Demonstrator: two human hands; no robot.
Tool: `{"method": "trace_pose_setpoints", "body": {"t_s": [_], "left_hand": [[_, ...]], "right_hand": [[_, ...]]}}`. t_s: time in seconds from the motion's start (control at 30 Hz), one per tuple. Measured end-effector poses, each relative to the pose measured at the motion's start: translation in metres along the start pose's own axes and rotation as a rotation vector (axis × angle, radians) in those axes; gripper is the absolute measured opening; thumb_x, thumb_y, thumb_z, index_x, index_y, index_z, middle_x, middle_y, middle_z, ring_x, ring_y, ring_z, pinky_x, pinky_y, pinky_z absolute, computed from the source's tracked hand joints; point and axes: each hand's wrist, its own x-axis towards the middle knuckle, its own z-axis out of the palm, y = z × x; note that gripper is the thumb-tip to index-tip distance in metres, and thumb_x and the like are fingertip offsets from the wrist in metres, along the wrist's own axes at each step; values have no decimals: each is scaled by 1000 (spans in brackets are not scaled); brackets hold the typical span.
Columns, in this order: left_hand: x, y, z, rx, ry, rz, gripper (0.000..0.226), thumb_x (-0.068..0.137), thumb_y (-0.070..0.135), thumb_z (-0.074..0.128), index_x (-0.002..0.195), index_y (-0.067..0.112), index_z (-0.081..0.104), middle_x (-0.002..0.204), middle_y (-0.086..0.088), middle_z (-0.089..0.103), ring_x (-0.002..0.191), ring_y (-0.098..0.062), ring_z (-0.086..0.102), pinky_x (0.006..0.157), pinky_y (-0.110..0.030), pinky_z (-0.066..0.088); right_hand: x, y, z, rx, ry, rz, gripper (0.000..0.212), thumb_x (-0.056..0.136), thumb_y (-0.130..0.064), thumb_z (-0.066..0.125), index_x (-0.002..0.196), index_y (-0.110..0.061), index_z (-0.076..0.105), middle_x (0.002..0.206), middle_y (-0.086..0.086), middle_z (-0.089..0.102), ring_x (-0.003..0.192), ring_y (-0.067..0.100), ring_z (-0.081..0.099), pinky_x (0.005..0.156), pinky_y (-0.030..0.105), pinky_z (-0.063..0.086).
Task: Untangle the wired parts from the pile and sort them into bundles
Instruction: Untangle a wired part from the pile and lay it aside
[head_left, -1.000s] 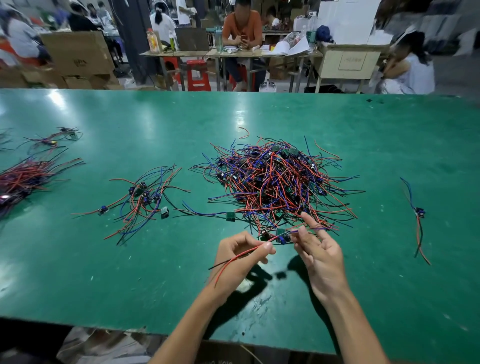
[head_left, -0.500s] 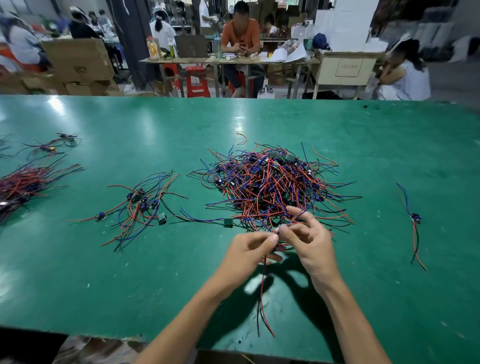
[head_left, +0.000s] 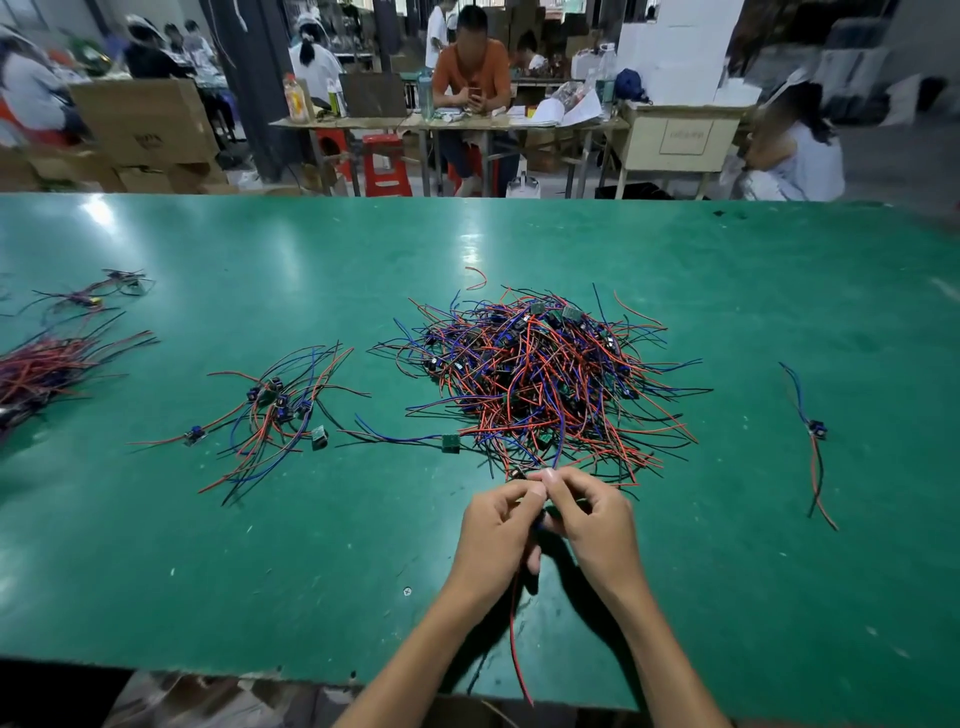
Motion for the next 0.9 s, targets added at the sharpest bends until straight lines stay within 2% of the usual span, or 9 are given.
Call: {"method": "trace_pose_setpoints", "body": {"t_s": [0.1, 0.17, 0.3, 0.4, 0.6, 0.7, 0.77, 0.83, 0.9], "left_hand": [[-3, -3, 1, 24, 7, 15, 30, 103, 21, 53, 83, 8, 70, 55, -24, 54, 40, -26, 52, 36, -23, 40], [-4, -3, 1, 21, 19, 12, 29, 103, 20, 55, 83, 10, 74, 50, -20, 56, 38, -25, 55, 36, -18, 38], [-5, -2, 0, 60, 53, 15, 30, 102, 22, 58, 84, 7, 78, 52, -29, 57, 39, -26, 55, 36, -19, 39], [-6, -1, 3, 80, 81, 17, 41, 101, 23, 58, 75, -5, 71, 47, -26, 55, 38, -24, 51, 38, -25, 42], [-8, 1, 3, 102, 132, 31, 50, 100, 19, 60, 58, -8, 61, 41, -16, 51, 35, -18, 41, 43, -24, 34], [-7, 1, 3, 106, 96, 29, 46, 99, 15, 60, 56, 4, 68, 39, -9, 51, 32, -16, 43, 43, -23, 36], [-5, 0, 4, 92, 85, 13, 40, 99, 12, 60, 62, 10, 76, 40, -8, 53, 31, -15, 44, 40, -18, 34], [-4, 0, 3, 79, 65, 8, 36, 98, 11, 60, 67, 6, 77, 40, -7, 53, 31, -13, 44, 39, -16, 31], [-5, 2, 1, 58, 39, 10, 36, 97, 10, 61, 65, 9, 77, 46, -6, 59, 31, -11, 44, 38, -15, 30]], "right_hand": [[-3, -2, 2, -63, 6, -19, 27, 95, -44, 53, 97, -36, 78, 96, -15, 76, 93, 9, 71, 87, 46, 57], [-3, -5, 5, -106, 35, -37, 27, 94, -45, 50, 96, -39, 76, 93, -18, 75, 89, 5, 70, 86, 42, 56], [2, -8, 8, -169, 117, 1, 24, 89, -45, 46, 92, -41, 70, 83, -14, 73, 83, 10, 67, 80, 39, 54], [7, -8, 16, -213, 172, 35, 23, 93, -41, 46, 85, -38, 68, 78, -9, 70, 79, 12, 65, 75, 38, 52], [13, -19, 29, -214, 256, 125, 26, 99, -28, 48, 81, -34, 65, 78, -10, 70, 78, 13, 64, 68, 31, 46], [23, -28, 23, -52, 314, 216, 28, 99, -23, 47, 80, -29, 68, 81, -11, 72, 82, 11, 63, 68, 30, 46], [30, -35, 22, 69, 338, 302, 28, 97, -20, 48, 80, -26, 69, 79, -11, 72, 69, 11, 57, 59, 28, 41], [34, -40, 24, 342, 345, 427, 25, 96, -18, 49, 81, -20, 69, 78, -8, 72, 51, 11, 43, 47, 23, 33], [40, -41, 19, 616, 263, 571, 21, 96, -19, 50, 83, -19, 66, 78, -5, 69, 48, 10, 36, 45, 21, 26]]}}
